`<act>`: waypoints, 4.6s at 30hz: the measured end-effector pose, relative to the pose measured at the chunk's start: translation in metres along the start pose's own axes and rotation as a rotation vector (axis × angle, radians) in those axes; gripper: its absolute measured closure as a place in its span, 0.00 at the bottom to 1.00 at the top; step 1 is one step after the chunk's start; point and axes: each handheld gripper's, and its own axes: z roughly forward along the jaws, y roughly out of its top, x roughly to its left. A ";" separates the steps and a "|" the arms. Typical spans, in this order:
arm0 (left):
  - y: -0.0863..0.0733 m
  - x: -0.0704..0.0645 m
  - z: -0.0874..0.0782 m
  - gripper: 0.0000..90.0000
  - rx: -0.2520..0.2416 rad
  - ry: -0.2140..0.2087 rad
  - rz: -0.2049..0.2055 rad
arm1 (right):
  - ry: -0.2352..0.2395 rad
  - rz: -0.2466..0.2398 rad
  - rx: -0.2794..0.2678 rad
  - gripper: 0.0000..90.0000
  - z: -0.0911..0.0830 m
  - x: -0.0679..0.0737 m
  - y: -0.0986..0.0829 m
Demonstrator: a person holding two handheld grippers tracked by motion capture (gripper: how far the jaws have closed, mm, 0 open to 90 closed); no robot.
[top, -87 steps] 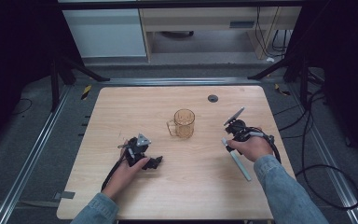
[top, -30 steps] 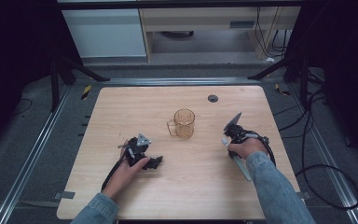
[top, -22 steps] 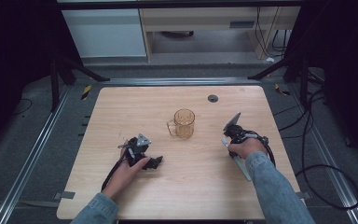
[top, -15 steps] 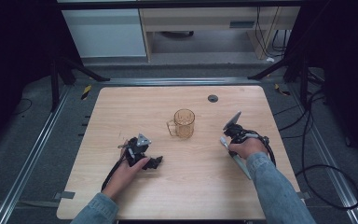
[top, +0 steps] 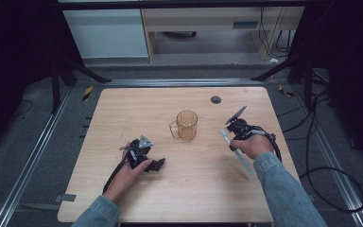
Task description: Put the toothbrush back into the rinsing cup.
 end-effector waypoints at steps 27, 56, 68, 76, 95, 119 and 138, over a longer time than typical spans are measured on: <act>0.000 0.000 0.000 0.00 0.002 0.000 0.001 | 0.087 -0.213 -0.178 0.88 -0.029 0.078 0.013; 0.000 0.000 0.000 0.00 0.002 -0.001 0.001 | 0.166 -0.261 -0.383 0.88 -0.026 0.114 0.037; 0.000 0.000 0.000 0.00 0.000 -0.001 -0.001 | 0.183 -0.240 -0.476 0.88 -0.030 0.120 0.043; 0.000 0.000 0.000 0.00 0.000 0.000 -0.001 | 0.194 -0.240 -0.501 0.88 -0.030 0.126 0.046; 0.000 0.000 0.000 0.00 0.001 -0.001 0.000 | 0.187 -0.229 -0.566 0.88 -0.030 0.128 0.052; 0.000 0.000 0.000 0.00 0.001 -0.001 -0.001 | 0.200 -0.209 -0.696 0.88 -0.028 0.140 0.059; 0.000 0.000 0.000 0.00 0.002 -0.001 0.000 | 0.184 -0.167 -0.813 0.88 -0.031 0.148 0.070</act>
